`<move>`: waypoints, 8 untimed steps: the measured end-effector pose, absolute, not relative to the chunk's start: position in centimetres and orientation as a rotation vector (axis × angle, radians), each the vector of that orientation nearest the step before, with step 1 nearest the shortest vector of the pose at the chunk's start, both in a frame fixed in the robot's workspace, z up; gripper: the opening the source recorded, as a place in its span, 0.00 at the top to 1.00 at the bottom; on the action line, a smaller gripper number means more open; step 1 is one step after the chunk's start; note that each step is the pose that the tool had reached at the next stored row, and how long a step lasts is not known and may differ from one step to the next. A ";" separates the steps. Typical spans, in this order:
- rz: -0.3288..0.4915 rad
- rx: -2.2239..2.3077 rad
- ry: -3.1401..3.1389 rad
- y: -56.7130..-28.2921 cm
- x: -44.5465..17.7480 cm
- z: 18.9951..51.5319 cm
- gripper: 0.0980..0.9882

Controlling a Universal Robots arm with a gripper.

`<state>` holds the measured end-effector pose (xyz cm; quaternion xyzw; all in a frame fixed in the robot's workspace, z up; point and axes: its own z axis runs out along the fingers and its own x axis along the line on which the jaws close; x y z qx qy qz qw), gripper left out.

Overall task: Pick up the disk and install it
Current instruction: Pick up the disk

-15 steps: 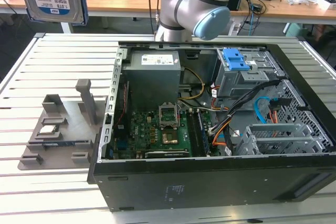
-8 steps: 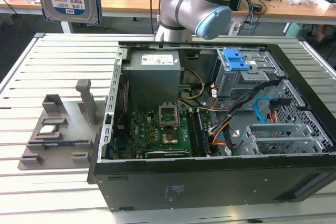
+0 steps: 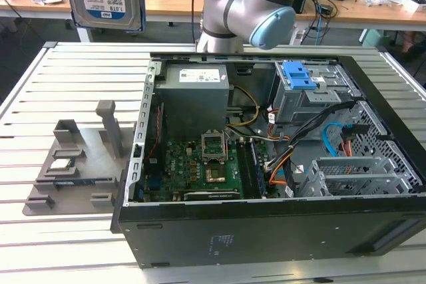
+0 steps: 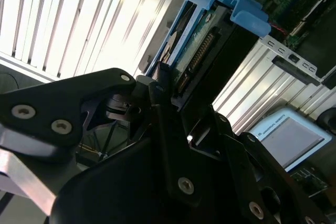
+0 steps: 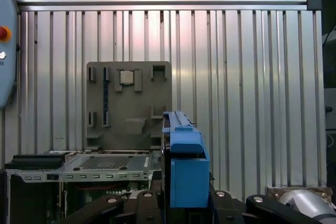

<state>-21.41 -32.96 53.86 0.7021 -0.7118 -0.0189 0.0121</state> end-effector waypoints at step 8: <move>-0.059 2.189 -2.219 -33.0 -18.5 53.9 0.70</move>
